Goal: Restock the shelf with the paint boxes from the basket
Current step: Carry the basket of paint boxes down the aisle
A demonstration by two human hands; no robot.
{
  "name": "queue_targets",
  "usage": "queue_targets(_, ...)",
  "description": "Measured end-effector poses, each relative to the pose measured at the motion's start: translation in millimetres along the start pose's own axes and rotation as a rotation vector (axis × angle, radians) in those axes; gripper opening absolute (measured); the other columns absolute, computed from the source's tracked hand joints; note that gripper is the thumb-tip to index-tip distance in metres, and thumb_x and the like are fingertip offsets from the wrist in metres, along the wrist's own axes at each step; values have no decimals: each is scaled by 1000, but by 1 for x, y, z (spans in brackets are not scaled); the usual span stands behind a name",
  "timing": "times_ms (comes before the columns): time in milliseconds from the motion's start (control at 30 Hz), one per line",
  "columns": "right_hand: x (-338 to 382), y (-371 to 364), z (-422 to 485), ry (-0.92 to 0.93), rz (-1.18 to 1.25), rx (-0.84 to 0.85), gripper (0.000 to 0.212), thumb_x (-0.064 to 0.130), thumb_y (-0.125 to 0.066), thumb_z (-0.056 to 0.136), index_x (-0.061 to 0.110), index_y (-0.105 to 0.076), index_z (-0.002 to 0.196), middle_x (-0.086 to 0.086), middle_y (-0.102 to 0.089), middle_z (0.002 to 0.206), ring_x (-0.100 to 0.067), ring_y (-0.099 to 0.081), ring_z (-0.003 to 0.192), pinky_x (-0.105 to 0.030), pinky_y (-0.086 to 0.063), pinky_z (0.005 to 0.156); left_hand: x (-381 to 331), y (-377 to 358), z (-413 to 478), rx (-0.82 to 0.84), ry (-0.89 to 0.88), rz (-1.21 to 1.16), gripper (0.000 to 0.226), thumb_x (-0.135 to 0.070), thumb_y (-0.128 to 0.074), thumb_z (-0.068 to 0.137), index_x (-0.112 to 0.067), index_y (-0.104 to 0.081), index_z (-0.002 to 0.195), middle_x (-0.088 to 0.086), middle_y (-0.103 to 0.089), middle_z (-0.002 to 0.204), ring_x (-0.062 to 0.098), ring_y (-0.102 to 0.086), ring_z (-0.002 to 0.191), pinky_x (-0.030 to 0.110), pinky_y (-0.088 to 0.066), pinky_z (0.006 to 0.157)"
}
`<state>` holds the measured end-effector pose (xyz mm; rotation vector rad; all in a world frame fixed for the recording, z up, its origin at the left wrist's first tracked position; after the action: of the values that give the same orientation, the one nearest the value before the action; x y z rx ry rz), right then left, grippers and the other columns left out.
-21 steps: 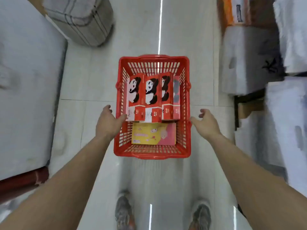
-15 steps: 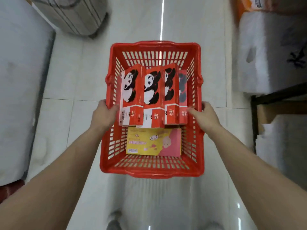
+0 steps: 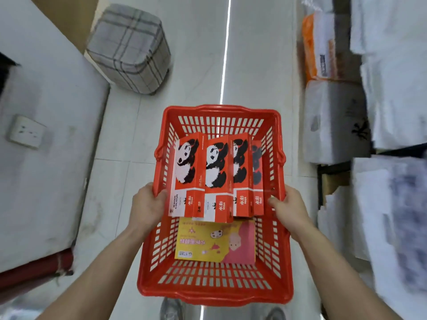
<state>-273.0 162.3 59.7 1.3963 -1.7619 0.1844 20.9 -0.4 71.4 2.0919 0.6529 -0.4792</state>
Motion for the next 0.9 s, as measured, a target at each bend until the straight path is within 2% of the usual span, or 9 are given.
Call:
queue_targets(67,55,25,-51,13,-2,-3,22,15,-63,98,36,-70,97,24,-78,86,0,-76,81,-27,-57,70,-40,51,-37,28,4,-11,10,-29,-54,101,-24,-62,100,-1,-77,92,15,-75,70,34,-61,64)
queue_targets(200,181,81,-162,6,-22,-65,22,15,-62,97,36,-68,98,21,-78,83,-3,-75,80,-29,-58,74,-136,175,-118,57,-17,-7,10,-27,-54,100,-27,-62,94,1,-77,89,23,-76,74,43,-62,72)
queue_targets(267,241,107,-206,39,-27,-91,25,13,-61,94,36,-70,100,30,-76,87,5,-73,81,-18,-55,69,-183,233,-149,77,-42,-12,11,-32,-53,100,-27,-62,94,0,-78,89,22,-76,72,43,-62,70)
queue_targets(367,322,136,-251,98,-25,-133,35,8,-62,92,42,-68,95,40,-72,88,14,-69,82,-9,-49,64,-246,302,-178,53,-103,-48,12,-35,-55,98,-32,-60,87,-11,-74,80,12,-75,67,34,-60,61)
queue_targets(433,366,153,-260,142,-3,-158,38,3,-62,92,41,-67,92,37,-73,85,12,-69,80,-8,-49,66,-285,338,-183,1,-133,-60,18,-28,-58,98,-33,-60,81,-17,-71,75,6,-73,64,27,-57,56)
queue_targets(567,440,180,-234,246,41,-178,32,6,-62,94,37,-67,95,21,-73,88,4,-69,81,-14,-50,68,-353,376,-166,-22,-143,-155,13,-25,-58,97,-30,-63,87,-4,-77,86,21,-77,75,42,-62,69)
queue_targets(667,494,203,-186,333,86,-158,26,9,-61,98,31,-68,110,20,-73,98,9,-71,85,-4,-50,66,-409,389,-133,-100,-190,-175,11,-29,-58,96,-30,-64,86,-14,-77,73,11,-77,65,35,-60,60)
queue_targets(733,530,221,-149,356,89,-140,23,11,-61,99,27,-68,114,19,-73,99,11,-71,87,-6,-51,66,-447,391,-111,-133,-194,-200,11,-38,-57,95,-32,-64,89,-18,-77,73,7,-76,65,34,-60,59)
queue_targets(900,629,264,-57,405,43,-131,23,11,-62,98,26,-69,114,15,-75,101,-6,-72,93,-33,-57,84,-550,408,-48,-152,-189,-294,11,-33,-57,96,-30,-67,98,-1,-80,93,20,-79,77,51,-64,74)
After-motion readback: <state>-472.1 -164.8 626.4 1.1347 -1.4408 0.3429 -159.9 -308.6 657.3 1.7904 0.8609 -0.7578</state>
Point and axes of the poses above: each hand's wrist, its own z-axis towards the middle knuckle, its own y-axis out of the back of the hand, x = y × z, the point moved 1 cm from there along z, towards the middle knuckle
